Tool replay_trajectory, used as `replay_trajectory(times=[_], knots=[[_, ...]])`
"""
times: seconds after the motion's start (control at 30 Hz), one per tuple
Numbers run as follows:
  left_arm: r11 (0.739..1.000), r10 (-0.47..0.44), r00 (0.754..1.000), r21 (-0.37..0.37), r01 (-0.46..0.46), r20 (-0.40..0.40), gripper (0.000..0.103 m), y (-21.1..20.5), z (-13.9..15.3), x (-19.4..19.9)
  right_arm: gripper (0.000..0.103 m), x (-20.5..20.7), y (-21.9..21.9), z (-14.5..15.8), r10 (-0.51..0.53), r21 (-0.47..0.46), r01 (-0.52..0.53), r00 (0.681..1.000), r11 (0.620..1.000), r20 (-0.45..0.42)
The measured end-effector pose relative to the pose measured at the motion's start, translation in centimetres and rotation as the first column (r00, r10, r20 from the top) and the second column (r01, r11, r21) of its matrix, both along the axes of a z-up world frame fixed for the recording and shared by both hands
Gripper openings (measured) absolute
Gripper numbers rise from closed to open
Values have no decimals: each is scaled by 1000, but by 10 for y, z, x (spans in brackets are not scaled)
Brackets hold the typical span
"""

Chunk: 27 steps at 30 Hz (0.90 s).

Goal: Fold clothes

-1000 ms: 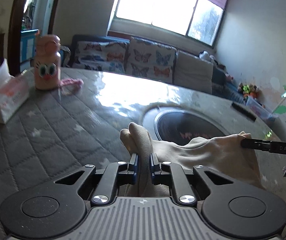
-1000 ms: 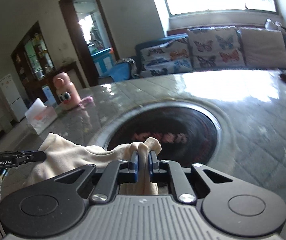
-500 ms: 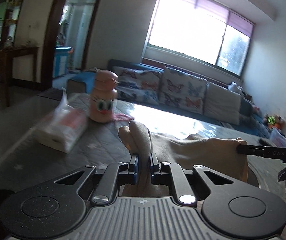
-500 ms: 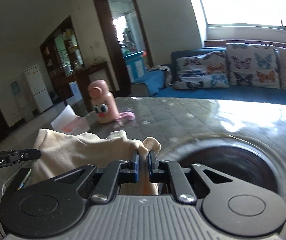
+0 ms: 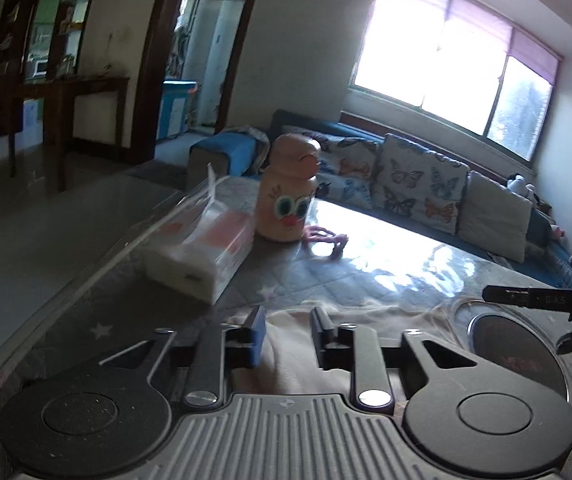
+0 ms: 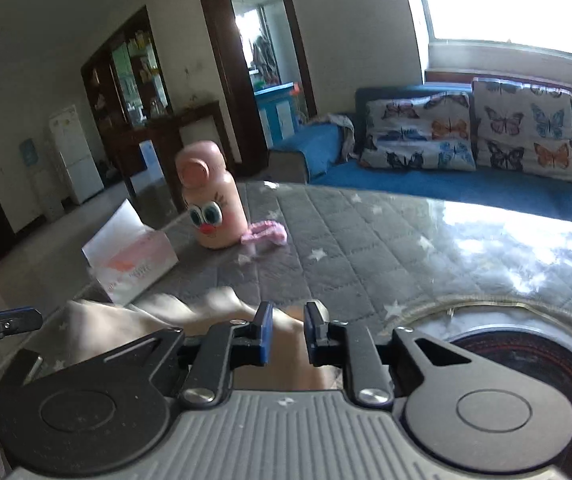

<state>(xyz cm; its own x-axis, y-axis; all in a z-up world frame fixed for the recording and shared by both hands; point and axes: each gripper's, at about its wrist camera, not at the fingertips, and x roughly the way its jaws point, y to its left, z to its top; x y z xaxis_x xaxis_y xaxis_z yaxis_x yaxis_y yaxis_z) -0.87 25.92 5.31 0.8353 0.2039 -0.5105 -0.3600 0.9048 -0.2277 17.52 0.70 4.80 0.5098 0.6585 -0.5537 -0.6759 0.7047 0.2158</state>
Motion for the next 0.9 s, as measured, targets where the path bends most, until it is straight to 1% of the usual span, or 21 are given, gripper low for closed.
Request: replay_trajectory(times=[0.1,0.2,0.3,0.43,0.57,0.7,0.77,0.9], knots=[[1000,-8,1000,0,8,-15,30,-1,-5,2,18,-2,0,-7,12,-37,-12,1000,999,3],[1000,-31,999,-5,31,-26,30,-6,-10,6,19,-1,3,-13,38,-53,-39,999,998,-17],[998,-70,997,-11,69,-41,31,-12,-18,12,22,-5,6,-19,75,-59,-78,996,995,-40],[994,-110,991,-14,109,-74,31,-21,-31,22,22,-17,16,-28,151,-74,-155,987,985,-59],[992,-123,986,-16,122,-113,31,-24,-43,28,22,-25,25,-38,196,-104,-203,978,974,-72],[993,-117,983,-25,115,-142,31,-19,-53,28,22,-21,25,-48,194,-131,-206,976,970,-97],[993,-118,984,-29,115,-136,31,-19,-51,27,22,-18,24,-50,189,-131,-202,976,970,-108],[993,-118,986,-19,117,-115,33,-19,-43,30,24,-11,33,-44,190,-122,-199,978,972,-87]])
